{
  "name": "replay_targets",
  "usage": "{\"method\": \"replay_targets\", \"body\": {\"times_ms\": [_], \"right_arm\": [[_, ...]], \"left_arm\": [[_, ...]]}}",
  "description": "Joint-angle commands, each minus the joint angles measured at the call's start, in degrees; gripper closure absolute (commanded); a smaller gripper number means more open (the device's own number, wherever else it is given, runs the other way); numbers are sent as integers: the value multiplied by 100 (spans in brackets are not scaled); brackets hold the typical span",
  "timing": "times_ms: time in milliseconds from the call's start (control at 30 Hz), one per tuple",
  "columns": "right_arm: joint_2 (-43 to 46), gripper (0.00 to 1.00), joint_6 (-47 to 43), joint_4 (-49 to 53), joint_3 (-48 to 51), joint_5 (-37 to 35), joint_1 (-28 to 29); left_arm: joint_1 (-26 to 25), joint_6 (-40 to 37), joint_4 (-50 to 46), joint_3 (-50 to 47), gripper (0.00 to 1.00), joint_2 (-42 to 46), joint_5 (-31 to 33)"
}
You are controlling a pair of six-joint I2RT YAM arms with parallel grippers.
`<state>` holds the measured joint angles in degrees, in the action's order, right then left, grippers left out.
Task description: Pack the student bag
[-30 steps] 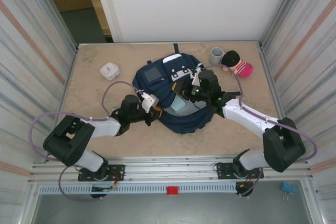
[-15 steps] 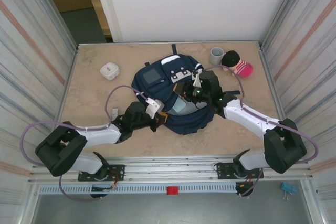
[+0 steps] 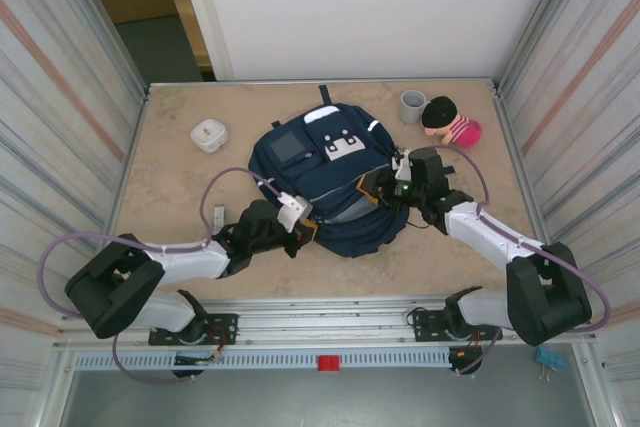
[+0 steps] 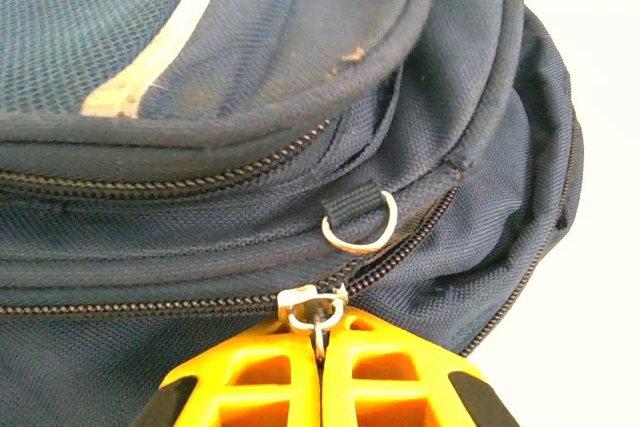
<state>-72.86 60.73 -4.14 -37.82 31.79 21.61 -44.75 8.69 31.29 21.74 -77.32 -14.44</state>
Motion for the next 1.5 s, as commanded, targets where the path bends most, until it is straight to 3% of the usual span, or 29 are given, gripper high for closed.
{"method": "replay_targets", "body": {"times_ms": [0,200,367,567,733,900,1000,1067,1133,1300,1467], "right_arm": [[158,81,-59,-141,99,74,-33],[239,92,395,-552,480,-358,421],[335,93,902,-1096,848,-728,716],[365,94,758,-1022,832,-655,772],[403,94,79,-512,513,-187,578],[543,93,-993,601,38,514,23],[439,94,-1720,1284,-274,998,-334],[290,94,-2087,1639,-445,1290,-518],[148,95,-2305,1811,-588,1550,-653],[-148,94,-2575,2023,-936,1962,-772],[-324,94,-2652,2121,-1091,2048,-792]], "left_arm": [[-41,-124,-296,31,100,117,-23],[-168,-47,-614,296,98,166,-604],[-502,70,-682,564,96,181,-572],[-768,-28,-811,1107,81,-172,-757],[-851,-298,-1109,1481,60,-192,-946],[-723,-1374,-2346,1684,32,586,-728],[-132,-2107,-3330,1807,21,1143,-785],[406,-2682,-3713,1868,20,1413,-1169],[633,-3558,-4147,2001,20,1495,-1262],[692,-4921,-4685,2483,18,945,-583],[642,-5318,-4225,2854,16,186,-702]]}}
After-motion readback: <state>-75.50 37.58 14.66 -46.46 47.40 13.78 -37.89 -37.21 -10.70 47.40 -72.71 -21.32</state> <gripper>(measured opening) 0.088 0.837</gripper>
